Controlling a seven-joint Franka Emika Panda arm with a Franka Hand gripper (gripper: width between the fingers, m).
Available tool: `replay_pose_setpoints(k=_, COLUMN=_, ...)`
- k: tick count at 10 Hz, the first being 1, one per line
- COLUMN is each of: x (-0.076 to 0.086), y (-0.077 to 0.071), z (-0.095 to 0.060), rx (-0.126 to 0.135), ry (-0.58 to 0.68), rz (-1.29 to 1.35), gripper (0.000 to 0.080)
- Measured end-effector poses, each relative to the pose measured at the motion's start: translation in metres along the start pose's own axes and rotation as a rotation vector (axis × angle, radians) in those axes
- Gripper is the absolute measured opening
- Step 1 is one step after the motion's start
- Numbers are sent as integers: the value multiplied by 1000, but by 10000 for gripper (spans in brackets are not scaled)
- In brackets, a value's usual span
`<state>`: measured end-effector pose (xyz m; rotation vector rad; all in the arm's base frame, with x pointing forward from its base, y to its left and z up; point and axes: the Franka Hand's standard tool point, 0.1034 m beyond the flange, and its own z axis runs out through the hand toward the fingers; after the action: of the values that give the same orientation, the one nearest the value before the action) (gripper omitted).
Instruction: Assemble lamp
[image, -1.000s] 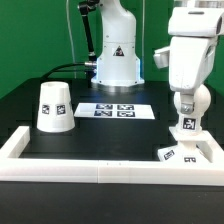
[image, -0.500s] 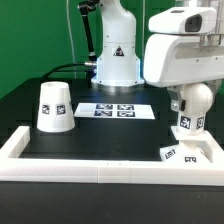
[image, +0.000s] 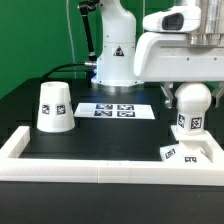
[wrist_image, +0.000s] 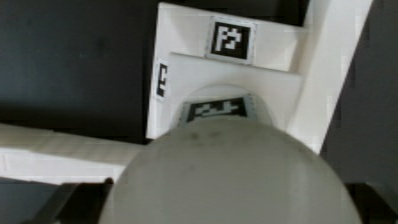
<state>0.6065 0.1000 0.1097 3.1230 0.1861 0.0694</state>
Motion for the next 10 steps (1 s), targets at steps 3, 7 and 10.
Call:
replay_pose_setpoints(k=3, x=-3, y=1, z=1, rx=0, ry=6, rz=303, gripper=577)
replay_pose_setpoints(k=7, x=-8, y=1, z=2, rx=-3, ry=-19, rz=773, gripper=577)
replay_pose_setpoints(k=10, x=-9, y=2, z=3, rx=-10, ry=-30, rz=960, gripper=577)
